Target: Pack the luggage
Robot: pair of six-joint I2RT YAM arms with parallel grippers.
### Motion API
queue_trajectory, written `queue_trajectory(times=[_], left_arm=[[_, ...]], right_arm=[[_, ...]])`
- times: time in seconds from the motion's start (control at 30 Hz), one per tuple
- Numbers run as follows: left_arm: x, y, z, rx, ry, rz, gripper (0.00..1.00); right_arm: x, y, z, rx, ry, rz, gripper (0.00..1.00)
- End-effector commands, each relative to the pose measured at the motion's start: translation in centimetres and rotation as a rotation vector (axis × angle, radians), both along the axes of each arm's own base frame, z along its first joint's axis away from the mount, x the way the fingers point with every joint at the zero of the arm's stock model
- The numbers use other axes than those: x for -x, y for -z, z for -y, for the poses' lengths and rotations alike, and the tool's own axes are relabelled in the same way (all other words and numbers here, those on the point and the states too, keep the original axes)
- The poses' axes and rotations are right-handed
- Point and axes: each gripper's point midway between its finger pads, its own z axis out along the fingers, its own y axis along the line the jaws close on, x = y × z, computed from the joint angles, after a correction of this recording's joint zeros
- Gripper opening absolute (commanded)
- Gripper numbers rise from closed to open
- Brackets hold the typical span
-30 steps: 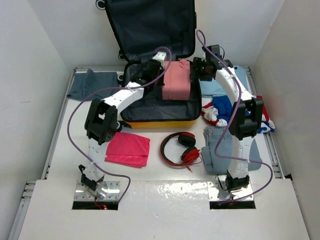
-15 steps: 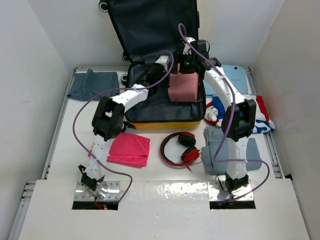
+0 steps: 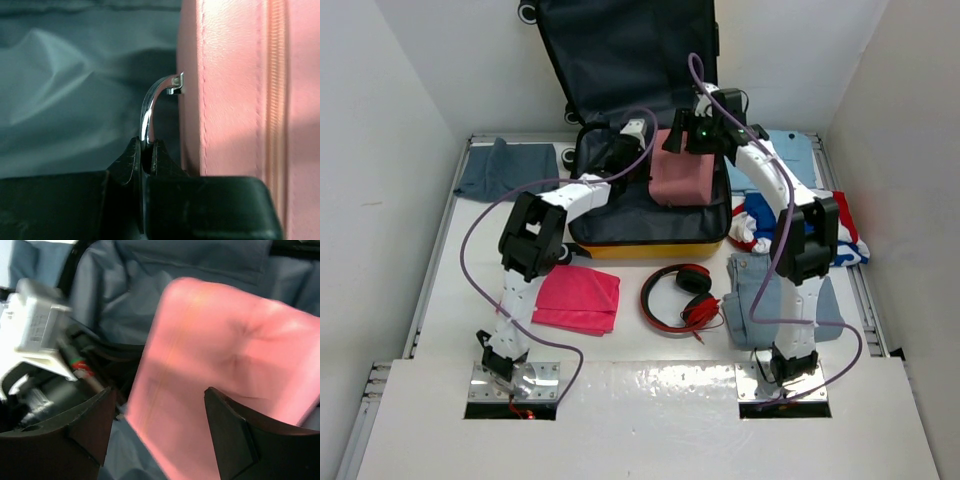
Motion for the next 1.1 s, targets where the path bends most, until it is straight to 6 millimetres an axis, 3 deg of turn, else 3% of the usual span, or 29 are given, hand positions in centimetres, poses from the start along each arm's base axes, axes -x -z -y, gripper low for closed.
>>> queue_trajectory(times=[0.0, 0.17, 0.33, 0.4, 0.63, 0.67, 0.73, 0.77, 0.8, 0.83, 0.93, 1.0, 1.07], left_arm=[[0.9, -1.5, -1.1, -0.003, -0.019, 0.028, 0.0], [-0.2, -2.8, -2.6, -0.037, -0.114, 0.053, 0.0], [-0.9, -5.3, -3.6, -0.015, -0.171, 0.087, 0.0], [-1.1, -5.3, -3.8, 0.005, -0.169, 0.079, 0.0], [-0.9, -6.1, -4.4, 0.023, -0.21, 0.074, 0.0], [-1.3, -6.5, -4.8, 0.028, -0.22, 0.082, 0.0], [-1.9, -6.9, -5.4, 0.03, -0.237, 0.093, 0.0], [-2.0, -7.4, -5.3, 0.036, -0.237, 0.102, 0.0], [-2.2, -8.0, -5.4, 0.039, -0.246, 0.114, 0.0], [-2.5, -7.4, -5.6, 0.04, -0.238, 0.103, 0.0], [-2.9, -8.7, -5.5, 0.038, -0.23, 0.139, 0.0], [-3.3, -8.5, -5.8, 0.034, -0.223, 0.139, 0.0], [-3.4, -7.4, -4.7, 0.048, -0.176, 0.127, 0.0]], right_arm=[[-0.7, -4.2, 1.9, -0.056, 0.048, 0.119, 0.72], [-1.3, -5.5, 3.3, -0.067, 0.066, 0.143, 0.73], [-1.9, -5.4, 4.6, -0.055, 0.108, 0.151, 0.73], [-2.1, -5.1, 4.7, -0.047, 0.114, 0.154, 0.73], [-3.5, -2.3, 4.2, -0.051, 0.109, 0.108, 0.73], [-3.9, -2.6, 4.0, -0.071, 0.111, 0.105, 0.73], [-4.4, -0.7, 3.5, -0.1, 0.087, 0.063, 0.73], [-4.6, -1.1, 3.3, -0.121, 0.091, 0.061, 0.73], [-5.1, -0.1, 3.0, -0.127, 0.081, 0.044, 0.73], [-5.1, -0.1, 2.7, -0.135, 0.072, 0.043, 0.73], [-5.5, 0.8, 2.4, -0.129, 0.07, 0.041, 0.73], [-5.6, 1.3, 2.1, -0.128, 0.065, 0.038, 0.73], [-5.8, 1.5, 2.0, -0.124, 0.064, 0.042, 0.73]])
